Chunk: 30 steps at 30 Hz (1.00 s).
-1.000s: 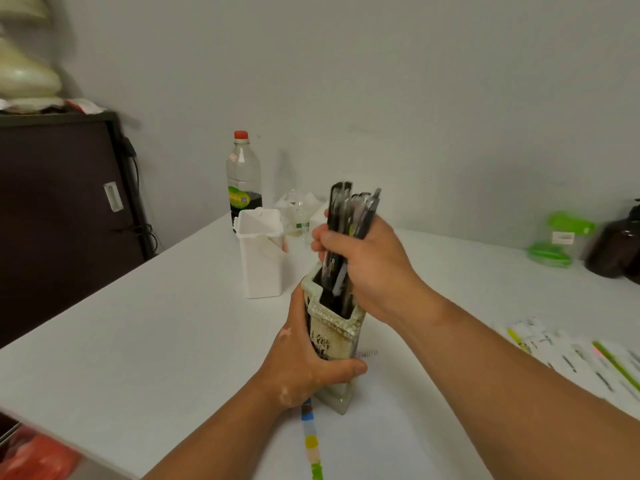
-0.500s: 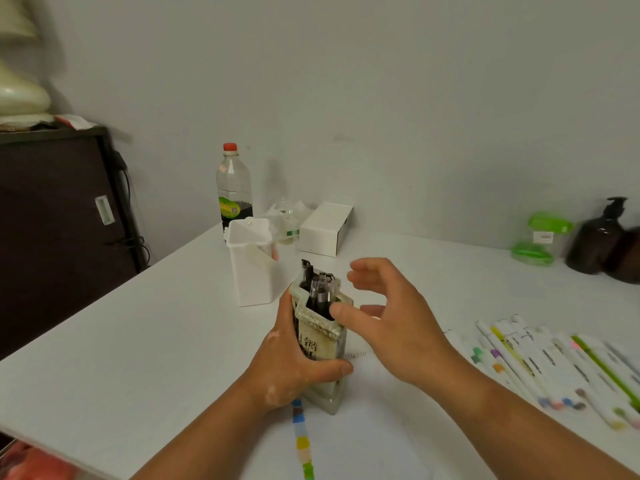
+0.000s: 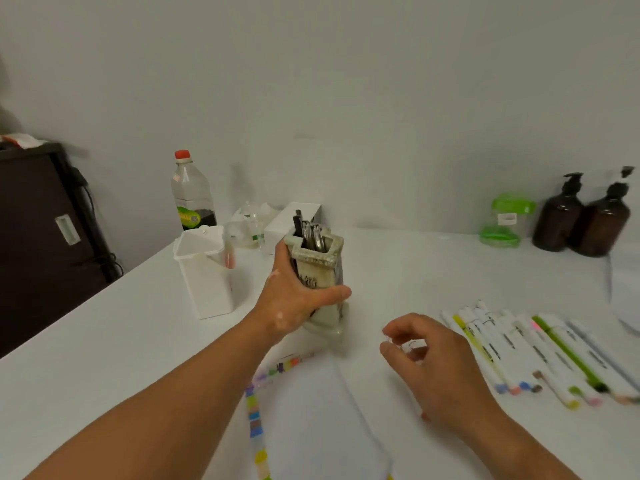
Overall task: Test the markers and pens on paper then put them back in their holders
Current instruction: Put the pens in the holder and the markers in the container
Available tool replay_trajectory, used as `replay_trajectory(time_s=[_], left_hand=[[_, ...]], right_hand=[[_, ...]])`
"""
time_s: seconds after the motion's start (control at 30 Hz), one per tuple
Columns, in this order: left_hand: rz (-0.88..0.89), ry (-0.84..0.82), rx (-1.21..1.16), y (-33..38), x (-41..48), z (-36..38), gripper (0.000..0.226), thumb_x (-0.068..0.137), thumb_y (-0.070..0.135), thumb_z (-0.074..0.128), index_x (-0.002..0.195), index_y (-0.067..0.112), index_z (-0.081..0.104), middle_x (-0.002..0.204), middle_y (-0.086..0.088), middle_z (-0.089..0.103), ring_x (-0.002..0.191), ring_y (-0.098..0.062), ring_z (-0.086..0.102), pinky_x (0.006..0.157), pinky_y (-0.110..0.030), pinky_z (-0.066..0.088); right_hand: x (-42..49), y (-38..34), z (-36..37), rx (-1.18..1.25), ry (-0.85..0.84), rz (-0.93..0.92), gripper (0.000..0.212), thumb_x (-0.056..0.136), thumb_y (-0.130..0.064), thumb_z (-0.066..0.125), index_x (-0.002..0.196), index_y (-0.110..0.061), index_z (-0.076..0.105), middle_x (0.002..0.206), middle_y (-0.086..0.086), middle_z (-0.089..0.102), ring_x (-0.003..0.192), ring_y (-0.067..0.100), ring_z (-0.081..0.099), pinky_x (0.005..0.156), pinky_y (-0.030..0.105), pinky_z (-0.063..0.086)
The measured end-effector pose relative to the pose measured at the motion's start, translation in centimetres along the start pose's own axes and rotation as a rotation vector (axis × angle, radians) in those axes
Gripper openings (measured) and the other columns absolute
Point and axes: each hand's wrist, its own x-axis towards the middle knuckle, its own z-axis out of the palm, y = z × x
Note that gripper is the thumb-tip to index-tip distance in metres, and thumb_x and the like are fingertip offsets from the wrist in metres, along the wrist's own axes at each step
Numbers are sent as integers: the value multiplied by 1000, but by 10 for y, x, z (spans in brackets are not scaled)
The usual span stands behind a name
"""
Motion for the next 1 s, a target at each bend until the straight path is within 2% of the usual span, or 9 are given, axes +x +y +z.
replay_trajectory(time_s=[0.17, 0.23, 0.37, 0.5, 0.6, 0.7, 0.87, 0.93, 1.0], left_hand=[[-64, -32, -13, -16, 57, 46, 108, 44, 44, 98, 132, 43, 36, 107, 20, 67, 98, 0, 66, 79, -26, 59], [-83, -41, -6, -27, 72, 59, 103, 45, 44, 98, 127, 50, 36, 109, 18, 66, 101, -2, 65, 84, -29, 58], [-92, -32, 8, -44, 93, 70, 89, 44, 46, 97, 103, 67, 33, 111, 18, 64, 103, 0, 63, 82, -24, 55], [-100, -49, 19, -54, 110, 69, 88, 45, 48, 96, 94, 78, 30, 106, 23, 63, 99, 6, 63, 73, -15, 55], [-129, -102, 5, -57, 122, 65, 91, 45, 46, 96, 108, 64, 33, 114, 16, 60, 106, -3, 61, 85, -30, 57], [-156, -154, -6, -56, 131, 60, 111, 40, 44, 98, 128, 44, 30, 120, 11, 60, 112, -12, 60, 95, -41, 54], [-238, -198, -26, -41, 116, 41, 139, 39, 47, 100, 151, 37, 19, 140, 13, 51, 128, -11, 50, 109, -44, 44], [-281, -121, -3, -33, 95, 32, 129, 52, 44, 97, 154, 31, 19, 148, 4, 43, 133, -18, 45, 111, -46, 42], [-300, -54, -6, -24, 61, 21, 97, 68, 41, 90, 147, 27, 37, 141, 2, 50, 123, -19, 55, 106, -46, 47]], right_hand=[[-1, 17, 7, -165, -44, -91, 22, 81, -30, 78, 83, -43, 60, 83, -20, 63, 82, 2, 61, 69, 13, 44], [3, 21, 8, -190, -45, -88, 22, 82, -33, 76, 86, -44, 57, 83, -22, 60, 83, 0, 59, 70, 13, 41], [8, 28, 8, -171, -6, -48, 19, 84, -35, 73, 91, -43, 58, 85, -23, 58, 83, -2, 58, 71, 7, 40], [9, 30, 12, -153, 6, -54, 15, 86, -36, 71, 99, -35, 65, 89, -20, 59, 85, 1, 57, 76, 18, 49], [10, 31, 11, -153, 15, -63, 16, 86, -36, 70, 101, -34, 66, 91, -18, 60, 85, 2, 57, 77, 21, 50], [10, 32, 11, -159, 9, -57, 15, 86, -35, 70, 100, -34, 66, 91, -18, 60, 85, 2, 56, 77, 20, 50], [8, 31, 11, -169, -4, -64, 15, 84, -35, 72, 98, -33, 67, 89, -17, 63, 83, 0, 57, 75, 16, 47], [7, 29, 10, -174, -16, -68, 13, 83, -35, 74, 95, -33, 66, 86, -17, 61, 81, 1, 57, 73, 15, 44], [5, 26, 10, -187, -37, -75, 13, 83, -34, 74, 94, -33, 67, 86, -17, 61, 81, 2, 58, 73, 17, 45]])
